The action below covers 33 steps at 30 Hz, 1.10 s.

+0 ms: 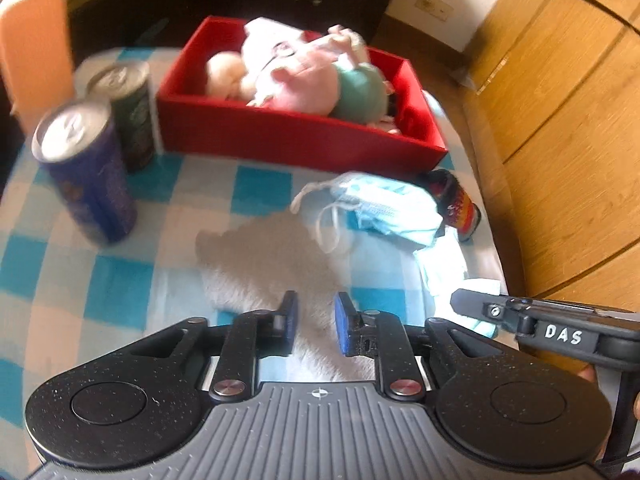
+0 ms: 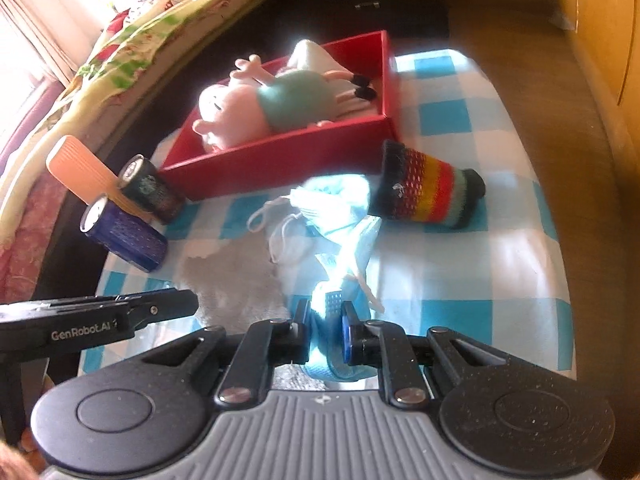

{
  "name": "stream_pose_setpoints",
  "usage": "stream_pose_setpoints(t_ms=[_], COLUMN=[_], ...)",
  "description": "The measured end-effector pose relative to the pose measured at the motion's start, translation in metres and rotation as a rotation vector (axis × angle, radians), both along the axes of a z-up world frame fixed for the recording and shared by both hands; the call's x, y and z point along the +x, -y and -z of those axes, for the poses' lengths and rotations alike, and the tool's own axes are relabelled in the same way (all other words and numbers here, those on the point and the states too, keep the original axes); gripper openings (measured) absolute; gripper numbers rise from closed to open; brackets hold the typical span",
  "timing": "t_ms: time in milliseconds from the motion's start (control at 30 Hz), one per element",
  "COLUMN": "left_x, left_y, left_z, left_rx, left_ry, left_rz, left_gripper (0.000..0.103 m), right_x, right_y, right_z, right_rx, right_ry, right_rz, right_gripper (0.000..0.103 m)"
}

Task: Organize soft objects
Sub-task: 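Close left tool on the grey towel while right tool grasps the light blue face mask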

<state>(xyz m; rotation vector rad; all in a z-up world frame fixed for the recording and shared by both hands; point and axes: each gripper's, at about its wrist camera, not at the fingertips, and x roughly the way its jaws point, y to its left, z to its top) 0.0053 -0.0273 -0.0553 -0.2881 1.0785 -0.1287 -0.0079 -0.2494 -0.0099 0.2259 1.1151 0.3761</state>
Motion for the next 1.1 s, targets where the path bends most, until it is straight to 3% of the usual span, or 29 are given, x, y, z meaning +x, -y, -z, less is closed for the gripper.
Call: stream_pose_setpoints(t_ms=[133,167,367,567,600,667,733,800,900,967,1100], left_x=[-0.002,-0.002,0.007,-0.001,-0.002,-0.004,-0.005,-0.006,-0.009,-0.011,-0.014], left_y=[-0.007,-0.007,0.003,0.017,0.018,0.022,0.032,0.038,0.038,0.039,0.032], left_z=[0.022,0.024,0.045,0.051,0.052,0.054,0.053,0.056,0.055,0.046,0.027], left_rx=[0.003,-0.002,-0.084,-0.063,-0.078,-0.087,-0.054,-0.078,-0.093,-0.059,-0.099], left_ry=[-0.067,-0.072,-0.148,-0.155,-0.167,-0.185,-0.169,-0.181,-0.170,-0.135,-0.090], left_rz=[-0.068,-0.078,-0.096,-0.101,-0.096,-0.085,-0.030,0.015,0.017,0.026,0.020], left_gripper=[0.058,0.062,0.071,0.077,0.074,0.058,0.030,0.011,0.003,0.002,0.001], right_x=[0.000,0.000,-0.001,0.001,0.001,0.001,0.000,0.000,0.000,0.000,0.000], right_y=[-0.003,-0.004,0.000,0.006,0.007,0.008,0.009,0.010,0.010,0.010,0.010], right_z=[0.001,0.001,0.003,0.000,-0.001,-0.003,-0.005,-0.005,-0.006,-0.007,-0.012], right_rx=[0.005,0.006,0.015,0.033,0.036,0.044,0.050,0.057,0.067,0.066,0.076], right_ry=[-0.003,-0.003,-0.012,-0.013,-0.012,-0.008,-0.004,-0.005,-0.006,0.000,0.017], right_rz=[-0.007,-0.010,-0.003,0.013,0.013,0.013,0.014,0.019,0.024,0.022,0.024], right_gripper=[0.000,0.000,0.000,0.000,0.000,0.000,0.000,0.000,0.000,0.000,0.000])
